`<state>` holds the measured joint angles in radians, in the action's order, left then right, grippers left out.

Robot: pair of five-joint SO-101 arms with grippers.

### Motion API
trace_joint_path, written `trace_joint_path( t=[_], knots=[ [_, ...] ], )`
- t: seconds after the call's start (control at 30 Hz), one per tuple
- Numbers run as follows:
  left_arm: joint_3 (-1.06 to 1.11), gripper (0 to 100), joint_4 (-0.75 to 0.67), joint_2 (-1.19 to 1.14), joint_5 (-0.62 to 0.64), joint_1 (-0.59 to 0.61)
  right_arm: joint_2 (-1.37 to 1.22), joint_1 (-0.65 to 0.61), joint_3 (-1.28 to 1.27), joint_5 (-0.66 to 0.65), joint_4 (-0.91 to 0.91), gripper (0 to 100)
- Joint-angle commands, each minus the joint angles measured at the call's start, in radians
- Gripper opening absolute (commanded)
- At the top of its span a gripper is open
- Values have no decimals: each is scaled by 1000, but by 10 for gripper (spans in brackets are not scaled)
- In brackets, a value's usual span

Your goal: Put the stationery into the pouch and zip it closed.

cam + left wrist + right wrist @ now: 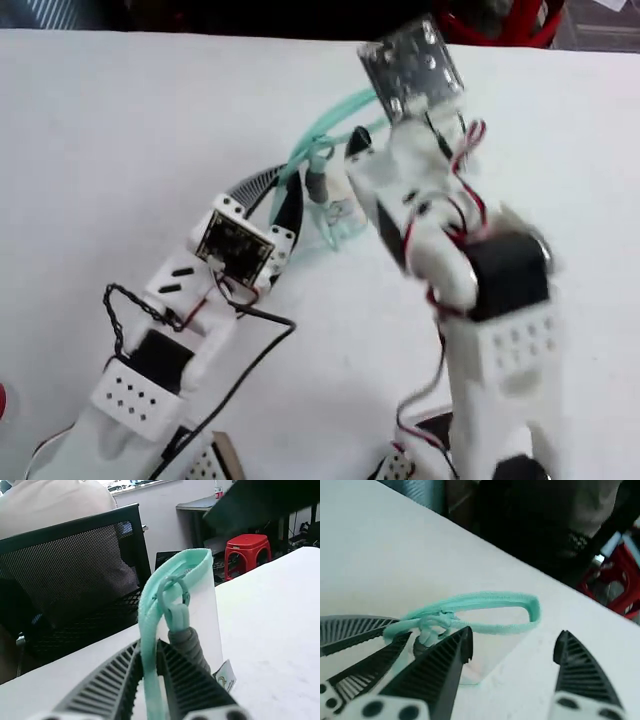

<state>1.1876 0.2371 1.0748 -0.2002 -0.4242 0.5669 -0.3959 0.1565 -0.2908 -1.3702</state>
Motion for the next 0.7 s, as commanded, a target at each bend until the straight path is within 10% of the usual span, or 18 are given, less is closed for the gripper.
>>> trace_joint_path(
  t=[0.0, 0.2, 0.67],
  knots=[
    [14, 24, 0, -5, -8, -24, 104, -51, 32, -49, -45, 258],
    [14, 24, 0, -1, -2, 2, 79, -77, -35, -51, -151, 258],
    [14, 24, 6, -4, 0, -1, 228, -234, -617, 180, 302, 258]
  ],
)
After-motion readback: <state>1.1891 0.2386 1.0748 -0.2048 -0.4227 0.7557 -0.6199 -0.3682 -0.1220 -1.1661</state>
